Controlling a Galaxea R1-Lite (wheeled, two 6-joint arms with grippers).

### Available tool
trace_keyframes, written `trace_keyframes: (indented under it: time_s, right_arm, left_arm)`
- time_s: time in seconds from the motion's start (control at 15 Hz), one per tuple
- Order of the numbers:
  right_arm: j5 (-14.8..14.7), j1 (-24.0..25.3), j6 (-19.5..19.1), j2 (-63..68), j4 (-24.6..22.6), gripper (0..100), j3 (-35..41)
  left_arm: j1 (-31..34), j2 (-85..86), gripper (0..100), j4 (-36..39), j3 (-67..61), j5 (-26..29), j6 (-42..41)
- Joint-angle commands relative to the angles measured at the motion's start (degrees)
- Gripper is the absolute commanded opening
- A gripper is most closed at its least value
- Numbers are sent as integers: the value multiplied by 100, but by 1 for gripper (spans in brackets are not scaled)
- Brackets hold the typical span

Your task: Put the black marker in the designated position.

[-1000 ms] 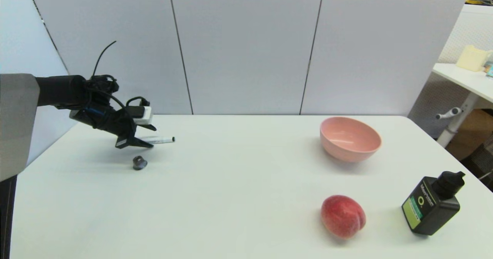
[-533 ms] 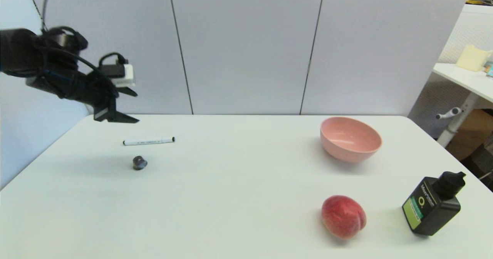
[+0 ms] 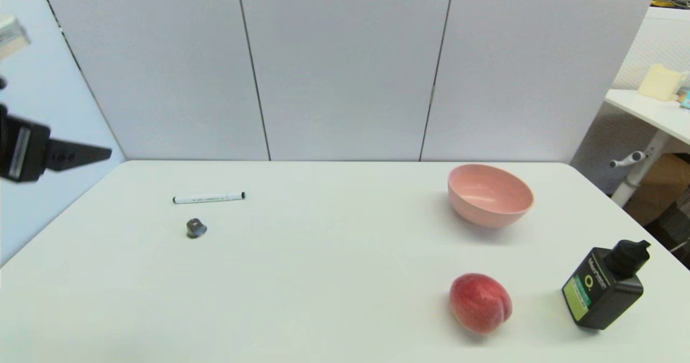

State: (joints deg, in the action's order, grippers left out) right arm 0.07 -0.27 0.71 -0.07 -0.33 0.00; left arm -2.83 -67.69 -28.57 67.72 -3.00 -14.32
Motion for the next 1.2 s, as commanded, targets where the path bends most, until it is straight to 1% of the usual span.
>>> trace_keyframes:
  time_s: [0.07,0.13,0.2,0.27,0.33,0.4,0.47,0.53,0.6,0.67,0.73,0.8,1.2]
  right_arm:
    - [10,0,0,7,-2,100,0]
    - [1,0,0,7,-2,100,0]
    - [1,0,8,7,-2,100,0]
    - [1,0,8,7,-2,100,0]
    - [1,0,0,7,-2,100,0]
    - [1,0,0,7,-2,100,0]
    - [1,0,8,7,-2,100,0]
    - [1,0,8,7,-2,100,0]
    - [1,0,8,7,-2,100,0]
    - [1,0,8,7,-2,100,0]
    - [1,0,0,7,-2,100,0]
    - [1,0,8,7,-2,100,0]
    - [1,0,8,7,-2,100,0]
  left_arm:
    - [-245,5108,100,2629,-5436,537,703]
    - [-209,5143,100,2831,-5946,722,703]
    - [-209,5170,100,3279,-6218,1073,624]
    - [-34,5214,100,3692,-6517,1372,545]
    - [423,5416,100,3780,-6798,1442,483]
    - [538,5451,100,3754,-6772,1425,510]
    - [511,5513,100,3745,-6772,1407,536]
    - [388,5855,100,3692,-6772,1240,589]
    - [239,6181,100,3446,-6772,862,782]
    - [248,6523,100,2989,-6772,537,923]
    - [248,6822,100,2734,-6746,449,975]
    - [248,6752,100,2849,-6772,467,1002]
    - [248,6769,100,2822,-6772,432,1169]
